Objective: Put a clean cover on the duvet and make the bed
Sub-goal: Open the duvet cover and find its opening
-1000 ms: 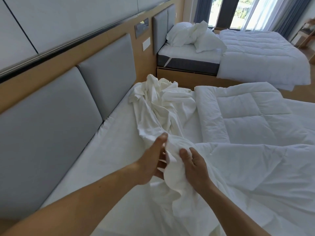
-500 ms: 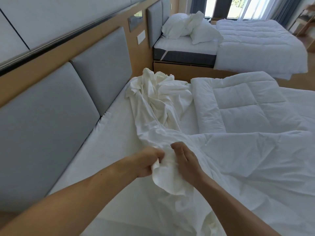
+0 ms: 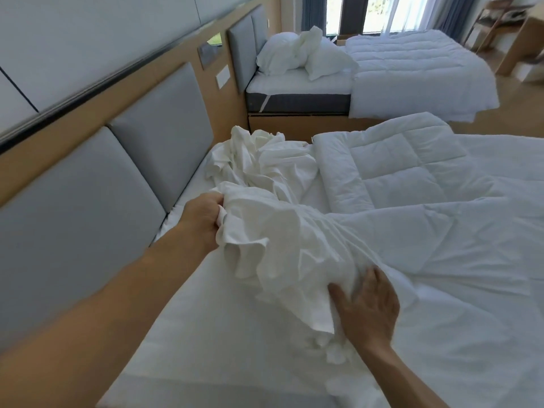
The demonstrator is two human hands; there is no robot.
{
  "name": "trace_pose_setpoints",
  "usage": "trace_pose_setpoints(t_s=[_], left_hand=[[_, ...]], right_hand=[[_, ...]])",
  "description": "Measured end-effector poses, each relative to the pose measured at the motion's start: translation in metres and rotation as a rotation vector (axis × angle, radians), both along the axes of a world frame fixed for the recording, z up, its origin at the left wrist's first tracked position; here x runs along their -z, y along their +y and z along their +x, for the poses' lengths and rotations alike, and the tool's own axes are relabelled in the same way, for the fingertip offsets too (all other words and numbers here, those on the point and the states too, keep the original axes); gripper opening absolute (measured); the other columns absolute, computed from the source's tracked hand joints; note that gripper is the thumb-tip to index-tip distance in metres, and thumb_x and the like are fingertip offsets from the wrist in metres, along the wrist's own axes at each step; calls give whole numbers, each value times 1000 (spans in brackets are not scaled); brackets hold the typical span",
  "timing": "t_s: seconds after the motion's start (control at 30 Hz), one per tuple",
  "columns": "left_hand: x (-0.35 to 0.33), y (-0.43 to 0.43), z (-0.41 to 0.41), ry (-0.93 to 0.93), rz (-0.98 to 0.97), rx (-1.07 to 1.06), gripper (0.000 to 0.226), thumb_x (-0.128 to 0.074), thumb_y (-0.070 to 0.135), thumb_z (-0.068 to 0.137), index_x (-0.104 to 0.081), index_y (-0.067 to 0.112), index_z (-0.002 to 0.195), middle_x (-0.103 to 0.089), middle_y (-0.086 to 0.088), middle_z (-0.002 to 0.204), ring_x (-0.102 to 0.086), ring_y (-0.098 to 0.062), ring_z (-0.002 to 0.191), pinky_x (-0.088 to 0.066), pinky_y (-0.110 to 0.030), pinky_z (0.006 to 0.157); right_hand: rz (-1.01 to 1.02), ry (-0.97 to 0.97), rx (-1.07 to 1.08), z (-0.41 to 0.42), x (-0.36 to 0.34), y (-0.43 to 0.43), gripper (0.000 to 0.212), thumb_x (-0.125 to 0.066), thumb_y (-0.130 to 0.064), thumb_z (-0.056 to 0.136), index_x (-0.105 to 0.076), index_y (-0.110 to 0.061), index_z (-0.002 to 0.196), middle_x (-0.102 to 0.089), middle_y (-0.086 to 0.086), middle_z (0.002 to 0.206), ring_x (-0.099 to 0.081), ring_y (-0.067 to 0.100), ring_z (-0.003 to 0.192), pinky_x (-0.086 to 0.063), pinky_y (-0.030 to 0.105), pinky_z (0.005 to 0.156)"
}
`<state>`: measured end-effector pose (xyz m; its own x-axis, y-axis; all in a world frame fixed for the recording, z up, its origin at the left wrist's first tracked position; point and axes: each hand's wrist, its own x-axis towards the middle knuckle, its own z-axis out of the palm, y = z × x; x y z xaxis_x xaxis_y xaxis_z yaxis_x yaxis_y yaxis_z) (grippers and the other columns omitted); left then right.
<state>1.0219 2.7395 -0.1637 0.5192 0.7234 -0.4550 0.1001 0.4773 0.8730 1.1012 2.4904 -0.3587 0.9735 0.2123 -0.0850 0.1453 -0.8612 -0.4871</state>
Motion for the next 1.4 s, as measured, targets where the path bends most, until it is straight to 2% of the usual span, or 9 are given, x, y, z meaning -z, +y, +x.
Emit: trace_pose_setpoints(t_s=[0.17,0.33,0.53,0.83,0.93,1.03,1.13,1.27,1.4], left_hand=[[-9,13,-3,-45,-29,49,31,-40,-1,93,-64,1,113,-41,3,37,-42,-9,29,-49,-20,43],[7,21,-11,1,-6,153,40,-48,4,84,-65,-2,120,-55,-2,61,-58,-16,51,-58,-32,61],[12,44,-16,76,88,1,28,-37,-1,94,-47,8,69,-47,4,43,-43,-6,27,-40,-15,34],[35,54,-56,132,165,-280,13,-64,4,81,-69,8,92,-65,3,80,-61,-18,69,-53,-33,64],[29,39,-56,158,188,-237,8,-63,13,77,-70,13,74,-57,5,61,-52,-17,56,-50,-26,54],[16,22,-45,136,190,-214,21,-51,5,79,-58,13,60,-40,6,40,-40,-15,40,-41,-17,41],[7,-3,-29,100,210,-174,28,-47,1,91,-47,9,64,-32,7,32,-34,-9,28,-36,-13,36],[-3,-4,-24,42,182,-133,34,-42,5,96,-39,13,63,-30,7,30,-32,-9,26,-37,-12,36],[-3,14,-41,32,170,-181,11,-52,-1,76,-60,6,71,-55,2,50,-59,-18,51,-57,-28,55]], right_hand=[[156,373,342,-24,24,-18,114,-77,-57,68,-7,-24,151,-32,17,150,-42,39,131,-41,57,103],[227,440,283,-52,29,-1,64,-69,-33,79,-44,-7,133,-63,12,112,-62,35,102,-50,40,83],[15,262,194,-29,24,-54,40,-55,-39,91,-47,-16,122,-66,12,105,-63,34,96,-43,36,71],[-174,440,439,41,52,-195,81,-63,-74,64,-50,-11,115,-64,13,101,-60,35,97,-49,49,91],[-212,173,197,43,41,-149,87,-77,-47,72,-37,-13,142,-46,18,139,-40,37,130,-38,50,103],[46,-205,-317,19,34,-94,107,-80,-64,63,-38,-14,148,-40,9,147,-33,28,137,-27,46,110],[14,-167,-657,-9,34,-47,105,-60,-77,66,-28,-25,152,-25,-2,154,-21,20,144,-18,44,116],[183,-190,-526,9,22,-21,24,-62,-33,94,-67,-16,110,-68,7,100,-64,33,94,-48,40,83],[112,-199,-554,41,-5,-37,20,-60,-28,98,-71,-12,96,-73,10,90,-67,34,86,-49,38,77]])
